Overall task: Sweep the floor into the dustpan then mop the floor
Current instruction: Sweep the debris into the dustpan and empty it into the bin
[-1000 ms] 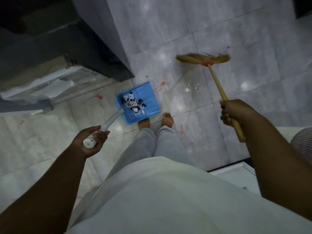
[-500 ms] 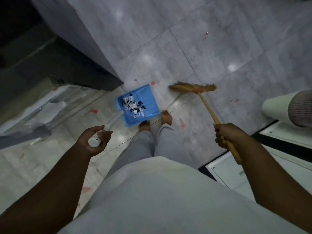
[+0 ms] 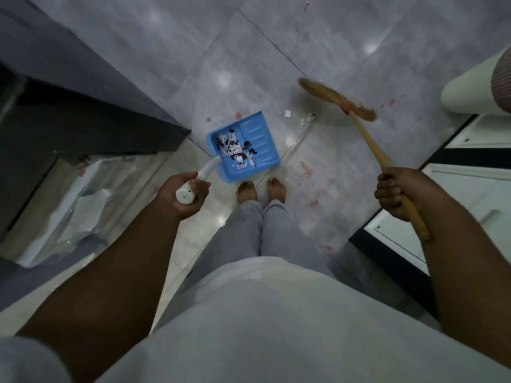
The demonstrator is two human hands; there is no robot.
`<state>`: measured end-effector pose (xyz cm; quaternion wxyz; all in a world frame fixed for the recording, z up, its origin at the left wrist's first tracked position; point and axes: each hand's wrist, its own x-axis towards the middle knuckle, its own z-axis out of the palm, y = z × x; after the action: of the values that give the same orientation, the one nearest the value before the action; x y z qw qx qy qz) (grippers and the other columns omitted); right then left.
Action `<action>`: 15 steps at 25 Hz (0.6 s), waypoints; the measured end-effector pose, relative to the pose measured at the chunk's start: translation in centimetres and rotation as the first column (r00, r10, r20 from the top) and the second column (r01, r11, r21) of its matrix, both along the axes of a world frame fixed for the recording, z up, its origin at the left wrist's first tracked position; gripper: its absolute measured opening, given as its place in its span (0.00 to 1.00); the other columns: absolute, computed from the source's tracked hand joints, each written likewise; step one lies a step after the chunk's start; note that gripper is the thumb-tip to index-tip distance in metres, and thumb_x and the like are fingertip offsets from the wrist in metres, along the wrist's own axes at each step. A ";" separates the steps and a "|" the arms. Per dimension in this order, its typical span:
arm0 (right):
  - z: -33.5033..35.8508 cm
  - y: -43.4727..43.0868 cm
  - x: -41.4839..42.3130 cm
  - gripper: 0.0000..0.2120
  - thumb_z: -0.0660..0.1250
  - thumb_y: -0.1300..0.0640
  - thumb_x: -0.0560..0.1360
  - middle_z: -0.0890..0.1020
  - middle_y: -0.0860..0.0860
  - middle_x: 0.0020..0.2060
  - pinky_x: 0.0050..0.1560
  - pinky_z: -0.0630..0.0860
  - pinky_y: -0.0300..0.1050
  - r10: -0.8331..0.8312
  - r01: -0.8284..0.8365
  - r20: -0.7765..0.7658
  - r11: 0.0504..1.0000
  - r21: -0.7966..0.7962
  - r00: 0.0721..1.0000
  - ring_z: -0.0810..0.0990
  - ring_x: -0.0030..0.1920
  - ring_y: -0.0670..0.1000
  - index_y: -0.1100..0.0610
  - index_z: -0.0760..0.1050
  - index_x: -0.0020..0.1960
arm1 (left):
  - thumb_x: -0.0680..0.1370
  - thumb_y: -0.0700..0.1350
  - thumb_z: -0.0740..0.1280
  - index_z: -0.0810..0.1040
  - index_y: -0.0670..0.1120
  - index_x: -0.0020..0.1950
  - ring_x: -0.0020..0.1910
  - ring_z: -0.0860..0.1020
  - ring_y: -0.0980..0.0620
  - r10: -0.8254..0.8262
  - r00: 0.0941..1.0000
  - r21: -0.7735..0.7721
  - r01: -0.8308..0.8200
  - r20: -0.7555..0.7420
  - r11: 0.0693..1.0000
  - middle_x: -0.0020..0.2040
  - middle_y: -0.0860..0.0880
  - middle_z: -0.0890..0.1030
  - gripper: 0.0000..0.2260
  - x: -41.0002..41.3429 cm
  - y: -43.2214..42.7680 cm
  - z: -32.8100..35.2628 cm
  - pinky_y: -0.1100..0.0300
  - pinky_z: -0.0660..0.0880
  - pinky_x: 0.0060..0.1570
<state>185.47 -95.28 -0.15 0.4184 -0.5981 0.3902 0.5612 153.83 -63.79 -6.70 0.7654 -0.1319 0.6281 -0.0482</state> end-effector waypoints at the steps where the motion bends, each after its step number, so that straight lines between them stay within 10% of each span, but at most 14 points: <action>1: -0.6 -0.4 -0.2 0.17 0.53 0.53 0.82 0.64 0.46 0.18 0.13 0.57 0.33 -0.041 0.041 -0.020 0.999 0.006 0.999 0.61 0.16 0.42 0.54 0.63 0.35 | 0.73 0.38 0.66 0.68 0.35 0.54 0.19 0.71 0.56 -0.002 1.000 0.004 0.002 -0.013 1.000 0.27 0.48 0.70 0.13 0.8 -0.1 -0.3 0.66 0.72 0.19; 15: 0.4 -4.1 -5.6 0.18 0.55 0.52 0.82 0.64 0.47 0.19 0.13 0.57 0.31 -0.024 0.034 -0.222 0.999 0.042 0.975 0.61 0.16 0.44 0.56 0.66 0.34 | 0.79 0.38 0.60 0.66 0.38 0.59 0.18 0.71 0.53 0.095 0.992 0.112 -0.085 -0.086 0.990 0.34 0.48 0.69 0.10 10.4 -1.8 -0.1 0.65 0.73 0.19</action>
<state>179.90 -99.36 0.28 0.3941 -0.5165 0.4300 0.6269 164.21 -65.56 -6.82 0.7434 -0.1206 0.6573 0.0265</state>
